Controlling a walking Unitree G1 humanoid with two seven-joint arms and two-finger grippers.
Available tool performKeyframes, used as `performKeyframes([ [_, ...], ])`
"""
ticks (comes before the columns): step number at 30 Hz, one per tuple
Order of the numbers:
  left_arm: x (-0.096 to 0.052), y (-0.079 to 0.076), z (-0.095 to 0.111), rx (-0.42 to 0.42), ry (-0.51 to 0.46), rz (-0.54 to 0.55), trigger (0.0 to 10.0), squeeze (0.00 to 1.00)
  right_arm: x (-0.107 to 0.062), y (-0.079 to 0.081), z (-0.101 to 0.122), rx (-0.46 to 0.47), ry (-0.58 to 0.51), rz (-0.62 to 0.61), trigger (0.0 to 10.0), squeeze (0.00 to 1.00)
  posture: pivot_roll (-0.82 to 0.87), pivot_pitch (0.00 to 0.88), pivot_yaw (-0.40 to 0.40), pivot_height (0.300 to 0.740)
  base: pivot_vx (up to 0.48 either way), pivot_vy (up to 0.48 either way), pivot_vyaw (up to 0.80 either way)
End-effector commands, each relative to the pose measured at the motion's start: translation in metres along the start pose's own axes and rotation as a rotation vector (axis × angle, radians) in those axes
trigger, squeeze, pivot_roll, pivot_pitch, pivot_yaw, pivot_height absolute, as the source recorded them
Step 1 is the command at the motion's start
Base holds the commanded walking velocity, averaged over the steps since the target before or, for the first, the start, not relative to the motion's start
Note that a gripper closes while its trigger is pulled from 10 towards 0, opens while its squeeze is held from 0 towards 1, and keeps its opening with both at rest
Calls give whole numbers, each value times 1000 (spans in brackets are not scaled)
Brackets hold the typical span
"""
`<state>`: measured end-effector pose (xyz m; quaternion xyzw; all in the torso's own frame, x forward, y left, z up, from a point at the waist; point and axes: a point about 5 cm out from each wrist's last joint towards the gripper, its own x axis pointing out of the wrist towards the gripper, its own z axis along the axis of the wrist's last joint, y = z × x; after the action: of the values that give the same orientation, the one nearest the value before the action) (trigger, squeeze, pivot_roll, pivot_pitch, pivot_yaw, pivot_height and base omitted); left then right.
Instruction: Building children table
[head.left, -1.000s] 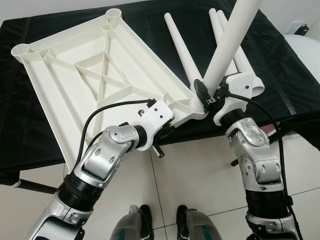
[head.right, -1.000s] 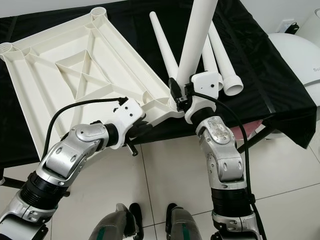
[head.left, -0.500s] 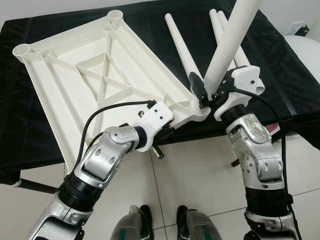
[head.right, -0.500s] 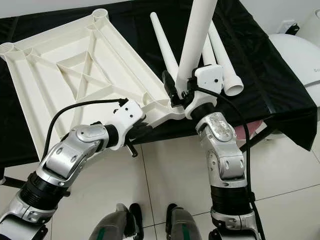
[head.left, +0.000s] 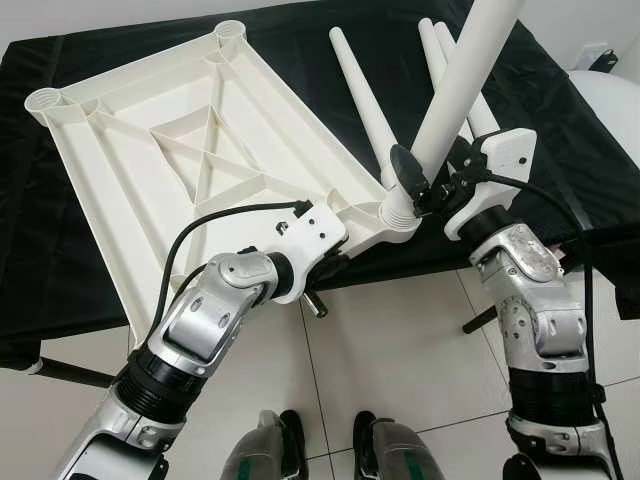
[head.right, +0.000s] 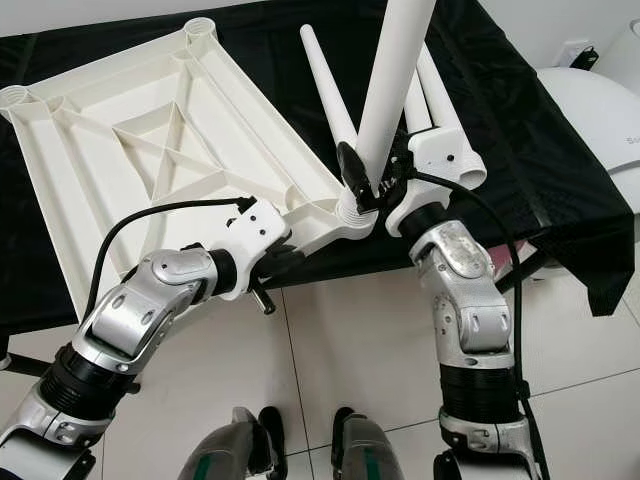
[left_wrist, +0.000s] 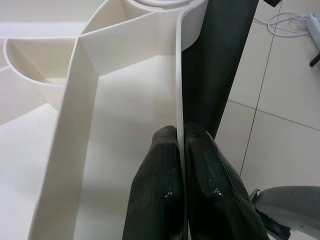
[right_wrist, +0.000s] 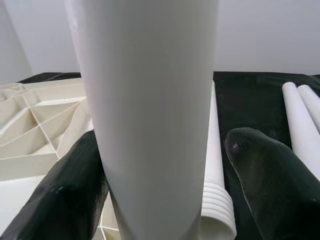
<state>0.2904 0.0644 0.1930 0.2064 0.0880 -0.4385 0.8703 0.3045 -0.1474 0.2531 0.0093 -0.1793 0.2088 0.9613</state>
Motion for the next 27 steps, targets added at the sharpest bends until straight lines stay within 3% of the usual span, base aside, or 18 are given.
performKeyframes([
  [1,-2,1,3,5,-21,5,10000,0,-3,-8,-5,20,33,-2,10000,0,-96,237,39,740,0,0,0],
  [15,-2,0,3,3,-24,10,10000,0,-3,-15,-14,49,114,186,10000,0,-95,227,33,740,0,0,0],
  [27,-2,-1,4,3,-29,8,10000,0,0,-22,-16,22,149,324,10000,0,-93,218,28,740,0,0,0],
])
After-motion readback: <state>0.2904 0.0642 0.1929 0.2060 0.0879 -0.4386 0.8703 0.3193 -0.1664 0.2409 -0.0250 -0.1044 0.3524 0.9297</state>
